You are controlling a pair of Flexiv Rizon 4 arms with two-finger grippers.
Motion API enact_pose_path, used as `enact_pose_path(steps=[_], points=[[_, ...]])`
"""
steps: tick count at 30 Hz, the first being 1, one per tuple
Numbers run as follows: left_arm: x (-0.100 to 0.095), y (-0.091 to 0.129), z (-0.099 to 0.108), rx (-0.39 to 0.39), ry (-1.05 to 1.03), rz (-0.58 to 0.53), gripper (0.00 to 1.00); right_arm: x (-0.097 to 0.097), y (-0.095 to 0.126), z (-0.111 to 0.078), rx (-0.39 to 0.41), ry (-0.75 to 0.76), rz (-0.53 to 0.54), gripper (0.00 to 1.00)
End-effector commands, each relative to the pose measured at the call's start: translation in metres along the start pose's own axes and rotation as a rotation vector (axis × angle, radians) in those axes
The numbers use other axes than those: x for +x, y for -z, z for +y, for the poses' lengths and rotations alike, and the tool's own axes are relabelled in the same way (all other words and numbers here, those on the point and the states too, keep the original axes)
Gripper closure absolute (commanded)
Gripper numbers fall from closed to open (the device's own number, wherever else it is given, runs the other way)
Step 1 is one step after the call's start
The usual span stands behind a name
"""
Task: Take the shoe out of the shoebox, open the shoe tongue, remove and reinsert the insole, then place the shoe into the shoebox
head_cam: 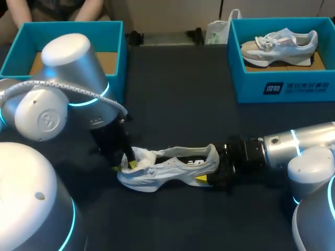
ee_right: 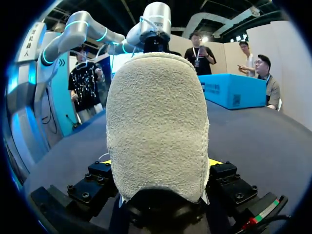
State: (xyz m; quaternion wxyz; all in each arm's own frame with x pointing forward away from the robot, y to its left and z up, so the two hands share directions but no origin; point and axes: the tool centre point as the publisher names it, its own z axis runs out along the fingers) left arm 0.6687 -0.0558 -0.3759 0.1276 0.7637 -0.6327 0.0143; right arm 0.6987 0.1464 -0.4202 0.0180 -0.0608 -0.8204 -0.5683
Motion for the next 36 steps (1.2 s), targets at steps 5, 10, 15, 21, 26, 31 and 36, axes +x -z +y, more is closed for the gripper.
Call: enact_pose_path(steps=[5,10,15,21,26,31,36], points=[[-0.011,0.016,0.009,0.028,-0.035,-0.005,0.14,0.001,-0.001,0.001,0.005,-0.002,0.000,1.00],[0.000,0.038,0.012,0.030,-0.083,0.022,0.13,0.001,-0.001,0.001,0.005,-0.002,0.000,1.00],[0.021,0.063,0.014,0.048,-0.137,0.029,0.12,0.001,-0.001,0.001,0.005,-0.002,0.000,1.00],[0.047,0.082,0.017,0.059,-0.212,0.021,0.11,0.001,-0.001,0.001,0.005,-0.002,0.000,1.00],[0.068,0.094,0.020,0.080,-0.270,0.014,0.12,0.001,-0.001,0.001,0.005,-0.002,0.000,1.00],[0.086,0.117,0.026,0.073,-0.370,0.013,0.11,0.001,-0.001,0.001,0.005,-0.002,0.000,1.00],[0.103,0.133,0.030,0.052,-0.464,0.010,0.11,0.001,-0.001,0.001,0.005,-0.002,0.000,1.00]])
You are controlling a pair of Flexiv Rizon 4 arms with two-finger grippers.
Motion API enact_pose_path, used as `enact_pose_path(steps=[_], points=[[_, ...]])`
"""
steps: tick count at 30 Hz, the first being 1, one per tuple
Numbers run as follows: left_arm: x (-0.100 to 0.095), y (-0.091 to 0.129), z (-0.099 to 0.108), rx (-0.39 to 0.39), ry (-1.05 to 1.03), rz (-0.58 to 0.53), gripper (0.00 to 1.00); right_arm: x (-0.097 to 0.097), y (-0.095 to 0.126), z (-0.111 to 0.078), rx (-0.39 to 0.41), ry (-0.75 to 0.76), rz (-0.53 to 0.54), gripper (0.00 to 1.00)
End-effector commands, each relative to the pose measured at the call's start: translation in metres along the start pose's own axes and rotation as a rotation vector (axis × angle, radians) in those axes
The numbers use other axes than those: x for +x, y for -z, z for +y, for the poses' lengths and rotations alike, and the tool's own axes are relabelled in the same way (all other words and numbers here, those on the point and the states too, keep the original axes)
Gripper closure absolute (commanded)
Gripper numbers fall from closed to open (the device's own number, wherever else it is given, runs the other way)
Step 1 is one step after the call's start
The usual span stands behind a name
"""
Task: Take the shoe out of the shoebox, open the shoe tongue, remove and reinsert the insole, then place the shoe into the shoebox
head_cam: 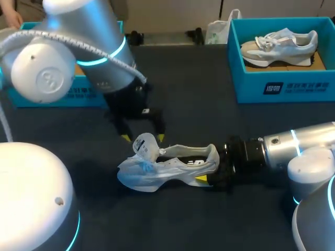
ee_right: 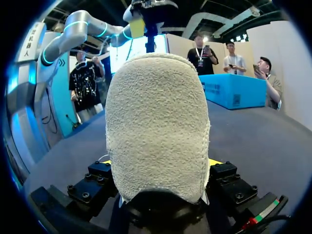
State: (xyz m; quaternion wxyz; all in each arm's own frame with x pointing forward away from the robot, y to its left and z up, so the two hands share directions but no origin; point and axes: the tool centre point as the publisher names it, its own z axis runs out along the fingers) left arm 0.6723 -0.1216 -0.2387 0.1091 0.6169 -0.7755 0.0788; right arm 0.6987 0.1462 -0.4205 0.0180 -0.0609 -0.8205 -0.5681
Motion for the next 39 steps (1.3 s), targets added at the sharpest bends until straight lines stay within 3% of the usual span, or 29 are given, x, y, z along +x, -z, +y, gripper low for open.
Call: enact_pose_path(steps=[1,10,13,17,19,23,34,37,39], points=[[0.015,0.014,-0.010,-0.027,-0.058,-0.032,0.11,0.001,-0.001,0.001,0.005,-0.001,0.000,1.00],[0.045,0.016,-0.019,-0.055,-0.320,-0.058,0.19,0.001,-0.001,0.001,0.005,-0.001,0.000,1.00],[0.052,0.016,-0.022,-0.079,-0.419,-0.058,0.28,0.001,-0.001,0.001,0.005,-0.001,0.000,1.00],[0.061,0.014,-0.026,-0.120,-0.526,-0.060,0.58,0.001,-0.001,0.001,0.005,-0.001,0.000,1.00],[0.064,0.013,-0.027,-0.140,-0.579,-0.061,1.00,0.001,-0.001,0.001,0.005,-0.001,0.000,1.00],[0.072,0.009,-0.028,-0.275,-0.743,-0.095,1.00,0.001,-0.001,0.001,0.005,-0.001,0.000,1.00],[0.072,0.009,-0.028,-0.275,-0.743,-0.095,1.00,0.001,-0.001,0.001,0.005,-0.001,0.000,1.00],[0.072,-0.001,-0.025,-0.258,-0.869,-0.119,1.00,0.001,-0.001,0.001,0.005,-0.001,0.000,1.00],[0.072,-0.009,-0.024,-0.228,-0.975,-0.076,1.00,0.001,-0.001,0.001,0.005,-0.001,0.000,1.00]])
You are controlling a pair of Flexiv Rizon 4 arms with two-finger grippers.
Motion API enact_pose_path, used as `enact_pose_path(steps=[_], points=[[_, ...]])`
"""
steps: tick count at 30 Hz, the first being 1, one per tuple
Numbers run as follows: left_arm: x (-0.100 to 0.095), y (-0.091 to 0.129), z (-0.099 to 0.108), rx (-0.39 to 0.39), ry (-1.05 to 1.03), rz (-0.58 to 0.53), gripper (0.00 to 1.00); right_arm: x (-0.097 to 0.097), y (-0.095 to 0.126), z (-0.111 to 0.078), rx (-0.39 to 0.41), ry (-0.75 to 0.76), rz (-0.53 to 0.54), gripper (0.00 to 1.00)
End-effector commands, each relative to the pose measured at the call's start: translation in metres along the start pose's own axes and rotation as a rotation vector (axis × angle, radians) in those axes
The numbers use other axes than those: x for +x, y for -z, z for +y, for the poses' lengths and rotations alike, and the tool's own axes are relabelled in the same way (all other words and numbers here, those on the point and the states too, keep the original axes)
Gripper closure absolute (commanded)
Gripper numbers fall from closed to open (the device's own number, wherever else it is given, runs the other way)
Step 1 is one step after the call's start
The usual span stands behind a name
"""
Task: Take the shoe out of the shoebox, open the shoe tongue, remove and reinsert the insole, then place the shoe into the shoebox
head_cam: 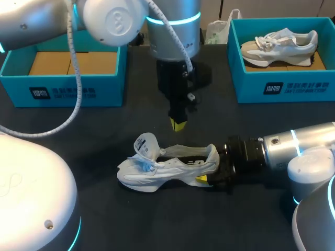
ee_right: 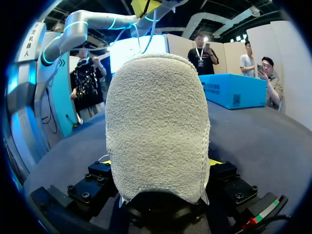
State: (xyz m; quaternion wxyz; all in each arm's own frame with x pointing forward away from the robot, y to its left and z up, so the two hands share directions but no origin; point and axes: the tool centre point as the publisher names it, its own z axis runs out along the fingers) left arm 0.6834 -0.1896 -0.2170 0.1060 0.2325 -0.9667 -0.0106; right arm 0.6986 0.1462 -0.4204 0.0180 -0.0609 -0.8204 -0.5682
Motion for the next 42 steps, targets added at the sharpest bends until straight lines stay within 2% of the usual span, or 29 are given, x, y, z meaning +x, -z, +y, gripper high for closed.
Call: enact_pose_path(steps=[1,4,16,21,24,36,42], points=[[0.004,-0.018,-0.008,0.045,-0.185,0.006,1.00,0.001,-0.001,0.001,0.005,-0.001,0.000,1.00],[-0.004,-0.032,-0.017,0.040,-0.278,0.037,1.00,0.001,-0.001,0.001,0.005,-0.001,0.000,1.00],[-0.004,-0.032,-0.017,0.040,-0.278,0.037,1.00,0.001,-0.001,0.001,0.005,-0.001,0.000,1.00],[-0.001,-0.056,-0.022,0.035,-0.451,0.018,1.00,0.001,-0.001,0.001,0.005,-0.001,0.000,1.00],[-0.002,-0.074,-0.025,0.038,-0.511,-0.046,1.00,0.001,-0.001,0.001,0.005,-0.001,0.000,1.00],[-0.002,-0.074,-0.025,0.038,-0.511,-0.046,1.00,0.001,-0.001,0.001,0.005,-0.001,0.000,1.00],[-0.003,-0.098,-0.040,0.042,-0.553,-0.081,1.00,0.001,-0.001,0.001,0.005,-0.001,0.000,1.00]])
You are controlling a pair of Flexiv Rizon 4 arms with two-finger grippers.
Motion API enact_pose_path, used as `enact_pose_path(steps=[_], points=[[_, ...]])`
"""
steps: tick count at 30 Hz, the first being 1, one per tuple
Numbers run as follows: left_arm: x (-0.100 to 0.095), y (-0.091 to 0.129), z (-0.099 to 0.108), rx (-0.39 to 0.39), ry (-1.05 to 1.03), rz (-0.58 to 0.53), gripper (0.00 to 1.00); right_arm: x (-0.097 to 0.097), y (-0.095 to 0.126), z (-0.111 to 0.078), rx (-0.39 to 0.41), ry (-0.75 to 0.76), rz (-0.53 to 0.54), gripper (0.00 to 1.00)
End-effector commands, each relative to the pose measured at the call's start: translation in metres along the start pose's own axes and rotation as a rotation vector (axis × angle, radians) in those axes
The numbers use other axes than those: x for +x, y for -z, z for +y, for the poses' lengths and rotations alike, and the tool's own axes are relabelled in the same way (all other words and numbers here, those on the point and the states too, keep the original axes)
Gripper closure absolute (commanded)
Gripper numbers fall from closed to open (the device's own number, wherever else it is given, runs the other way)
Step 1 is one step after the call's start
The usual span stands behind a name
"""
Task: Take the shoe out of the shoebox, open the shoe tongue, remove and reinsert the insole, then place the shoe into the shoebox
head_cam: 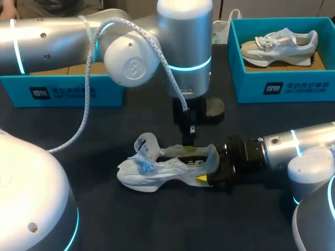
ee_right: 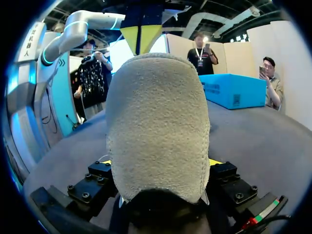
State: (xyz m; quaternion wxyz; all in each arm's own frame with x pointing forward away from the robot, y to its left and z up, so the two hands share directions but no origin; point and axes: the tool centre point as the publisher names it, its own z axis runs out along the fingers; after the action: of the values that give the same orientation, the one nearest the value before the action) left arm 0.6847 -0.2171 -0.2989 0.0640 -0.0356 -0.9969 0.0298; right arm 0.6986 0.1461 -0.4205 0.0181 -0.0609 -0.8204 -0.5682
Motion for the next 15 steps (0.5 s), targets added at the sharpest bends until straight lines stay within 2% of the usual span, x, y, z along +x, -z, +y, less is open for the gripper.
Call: enact_pose_path(steps=[1,8,15], points=[[-0.003,-0.020,-0.010,0.003,-0.013,0.009,1.00,0.001,-0.001,0.001,0.005,-0.001,0.000,1.00],[-0.011,-0.033,-0.011,0.044,-0.074,0.023,1.00,0.001,-0.001,0.001,0.005,-0.001,0.000,1.00],[-0.012,-0.040,-0.011,0.037,-0.131,0.042,1.00,0.001,-0.001,0.001,0.005,-0.001,0.000,1.00]])
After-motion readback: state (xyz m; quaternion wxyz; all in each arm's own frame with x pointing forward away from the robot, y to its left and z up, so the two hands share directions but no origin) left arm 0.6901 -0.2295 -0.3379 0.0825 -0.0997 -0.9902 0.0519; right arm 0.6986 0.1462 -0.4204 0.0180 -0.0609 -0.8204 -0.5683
